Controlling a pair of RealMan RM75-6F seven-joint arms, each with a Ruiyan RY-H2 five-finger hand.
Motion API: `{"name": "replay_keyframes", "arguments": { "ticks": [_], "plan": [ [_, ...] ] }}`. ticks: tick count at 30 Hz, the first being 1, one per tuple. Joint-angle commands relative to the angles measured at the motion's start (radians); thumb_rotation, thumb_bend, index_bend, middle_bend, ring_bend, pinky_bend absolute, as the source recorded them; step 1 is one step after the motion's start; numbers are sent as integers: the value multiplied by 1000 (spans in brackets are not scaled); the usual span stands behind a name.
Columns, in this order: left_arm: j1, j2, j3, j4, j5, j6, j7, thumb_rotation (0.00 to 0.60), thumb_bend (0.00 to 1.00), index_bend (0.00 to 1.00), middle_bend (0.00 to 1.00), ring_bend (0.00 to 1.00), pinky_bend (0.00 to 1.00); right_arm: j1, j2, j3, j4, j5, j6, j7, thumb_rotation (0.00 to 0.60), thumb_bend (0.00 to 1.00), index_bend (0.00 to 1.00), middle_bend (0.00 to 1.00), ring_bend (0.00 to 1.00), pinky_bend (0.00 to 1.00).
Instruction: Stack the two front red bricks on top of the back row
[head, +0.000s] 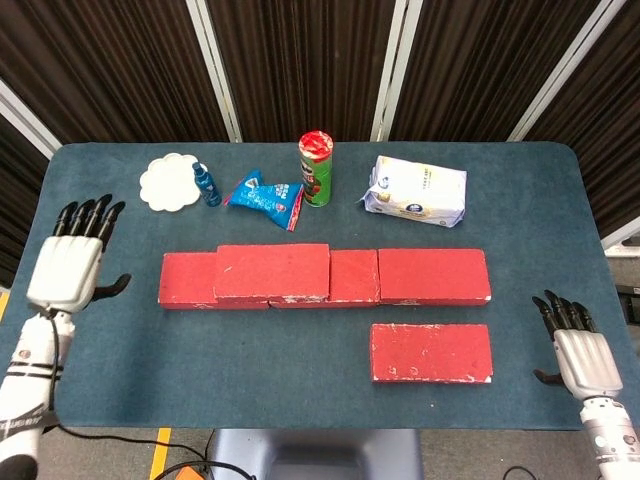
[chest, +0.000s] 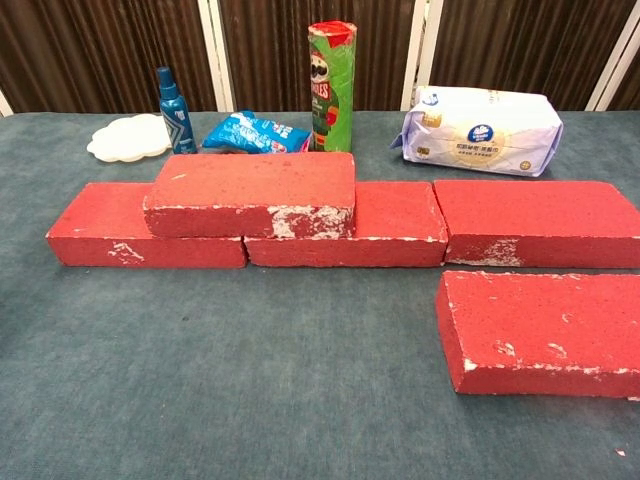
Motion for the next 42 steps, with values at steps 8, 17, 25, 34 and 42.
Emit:
{"name": "replay_keyframes", "arguments": {
  "ticks": [8,17,25,34,42],
  "plan": [
    [330,-160,248,321,422,299,-240,600,220,0,0,0,20,-1,-36,-10,31,-56,22,-15,600,0,127,77,92,0],
    [345,-234,262,423,428,293,-302,600,225,0,0,0,18,23,-23,-26,-35,-76,-28,-33,600,0,129,77,92,0],
    [366,-214,258,402,404,300,-324,600,229,0,0,0,18,113,50,-7,-210,43,-176,-136,600,0,128,76,92,0],
    [370,-214,260,392,411,295,-326,600,229,0,0,0,18,197,-17,-9,-391,247,-168,-458,600,0,116,77,87,0],
    [373,-211,259,388,411,292,-337,600,229,0,0,0,18,240,-110,-20,-417,374,-124,-590,600,0,99,80,80,0]
  ]
}}
